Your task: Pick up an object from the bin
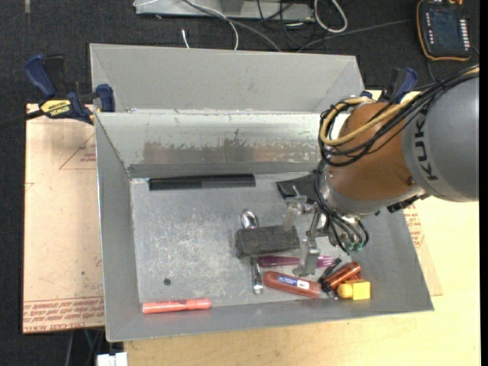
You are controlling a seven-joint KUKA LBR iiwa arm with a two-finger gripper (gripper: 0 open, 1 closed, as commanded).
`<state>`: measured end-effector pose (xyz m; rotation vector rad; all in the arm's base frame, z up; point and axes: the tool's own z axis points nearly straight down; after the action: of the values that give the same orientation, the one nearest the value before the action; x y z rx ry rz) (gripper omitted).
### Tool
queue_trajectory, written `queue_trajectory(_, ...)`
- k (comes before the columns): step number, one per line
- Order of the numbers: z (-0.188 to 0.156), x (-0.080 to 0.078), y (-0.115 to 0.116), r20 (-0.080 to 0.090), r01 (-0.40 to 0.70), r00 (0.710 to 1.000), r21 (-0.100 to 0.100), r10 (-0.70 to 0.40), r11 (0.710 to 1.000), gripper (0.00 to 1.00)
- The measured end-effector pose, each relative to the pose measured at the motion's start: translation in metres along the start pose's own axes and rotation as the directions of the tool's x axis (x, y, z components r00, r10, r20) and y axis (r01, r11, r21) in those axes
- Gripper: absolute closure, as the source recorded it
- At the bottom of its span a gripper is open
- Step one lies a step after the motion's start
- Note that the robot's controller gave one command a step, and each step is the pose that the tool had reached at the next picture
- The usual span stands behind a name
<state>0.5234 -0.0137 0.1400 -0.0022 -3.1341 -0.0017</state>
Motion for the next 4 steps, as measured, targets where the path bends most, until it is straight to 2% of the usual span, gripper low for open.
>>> queue_trajectory(1,-0.004,-0.002,0.000,0.008,0.001,1.000,0.000,-0.001,1.000,0.00)
queue_trajectory(2,0.070,-0.039,0.015,0.005,0.207,0.978,0.000,-0.207,0.978,0.00)
queue_trajectory(3,0.014,-0.043,0.018,0.012,0.088,0.996,0.001,-0.088,0.996,0.00)
queue_trajectory(4,0.040,-0.053,0.013,0.003,0.199,0.980,-0.002,-0.199,0.980,0.00)
